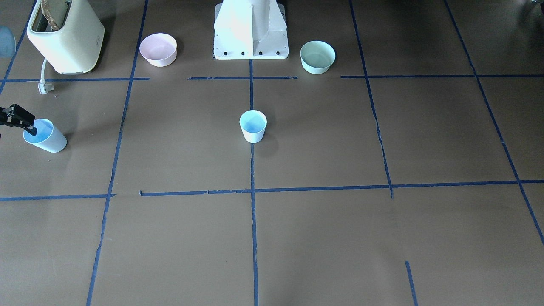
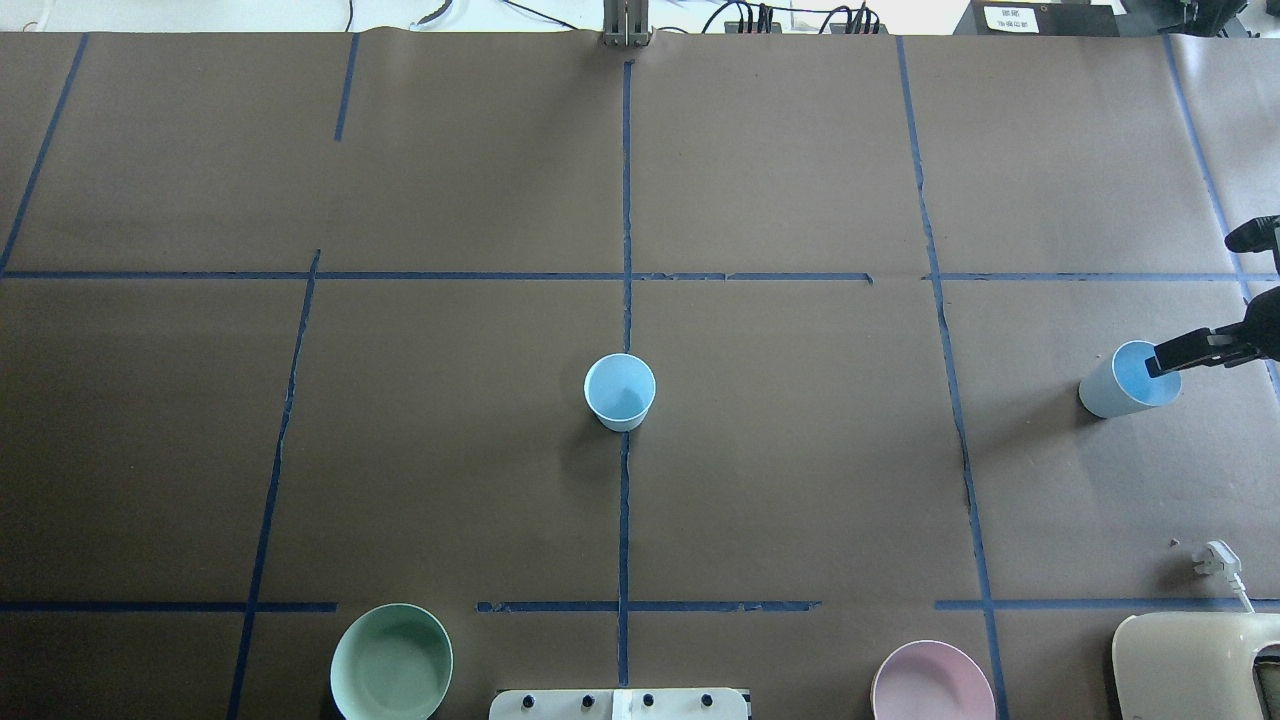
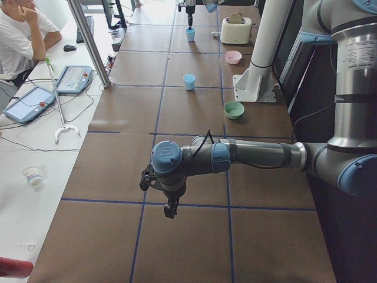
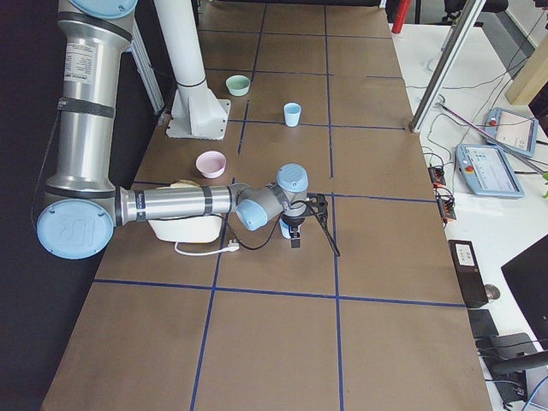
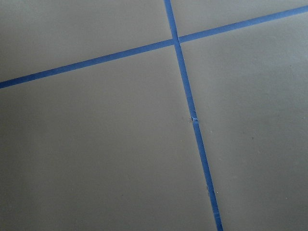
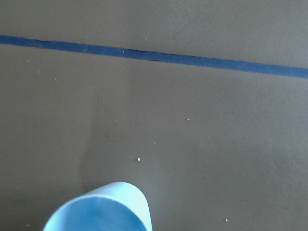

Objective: Stack blue cups with both arms
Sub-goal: 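Reach the right gripper down to the other light-blue cup and grasp it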

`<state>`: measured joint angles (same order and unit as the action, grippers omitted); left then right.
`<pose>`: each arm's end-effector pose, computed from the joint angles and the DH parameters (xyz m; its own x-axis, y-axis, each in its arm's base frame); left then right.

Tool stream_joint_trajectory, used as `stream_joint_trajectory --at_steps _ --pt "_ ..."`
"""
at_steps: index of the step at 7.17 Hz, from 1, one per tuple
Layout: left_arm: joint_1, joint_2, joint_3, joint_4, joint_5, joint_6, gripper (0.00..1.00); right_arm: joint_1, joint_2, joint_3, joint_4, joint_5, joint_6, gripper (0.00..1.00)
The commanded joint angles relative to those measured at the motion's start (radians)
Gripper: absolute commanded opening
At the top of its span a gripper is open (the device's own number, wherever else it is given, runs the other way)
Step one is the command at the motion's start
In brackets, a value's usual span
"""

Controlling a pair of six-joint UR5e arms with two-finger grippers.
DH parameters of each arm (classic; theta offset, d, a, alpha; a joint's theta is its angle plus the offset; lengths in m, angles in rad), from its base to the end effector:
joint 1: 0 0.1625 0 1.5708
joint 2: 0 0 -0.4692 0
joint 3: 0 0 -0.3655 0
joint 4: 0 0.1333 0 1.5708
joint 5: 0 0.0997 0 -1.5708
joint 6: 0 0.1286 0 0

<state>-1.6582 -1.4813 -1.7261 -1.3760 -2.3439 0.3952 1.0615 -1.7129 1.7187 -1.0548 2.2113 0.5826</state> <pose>-0.0791 -0.4044 0.7099 0.6841 0.2401 -0.6887 -0.1916 0.9703 0.1479 -0.1637 -0.4089 0.6645 0.6958 -0.1272 0.7068 0.0477 0.9902 0.1312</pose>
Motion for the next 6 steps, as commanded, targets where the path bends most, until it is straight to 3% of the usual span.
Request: stream_joint_trajectory --at_steps 1,2,3,6 --pt "0.0 0.001 0.002 0.0 -0.041 0.002 1.0 -0.043 0.004 -0.014 0.002 -0.03 0.0 0.97" --pt "0.0 0.001 0.002 0.0 -0.043 0.002 1.0 -0.043 0.009 -0.013 0.001 -0.024 0.0 0.41" --pt "0.0 0.001 0.002 0.0 -0.043 0.002 1.0 -0.041 0.012 -0.013 0.001 -0.016 0.0 0.05" --pt "0.0 0.001 0.003 0.0 -0.043 0.002 1.0 -0.041 0.012 -0.007 -0.001 -0.018 0.002 0.0"
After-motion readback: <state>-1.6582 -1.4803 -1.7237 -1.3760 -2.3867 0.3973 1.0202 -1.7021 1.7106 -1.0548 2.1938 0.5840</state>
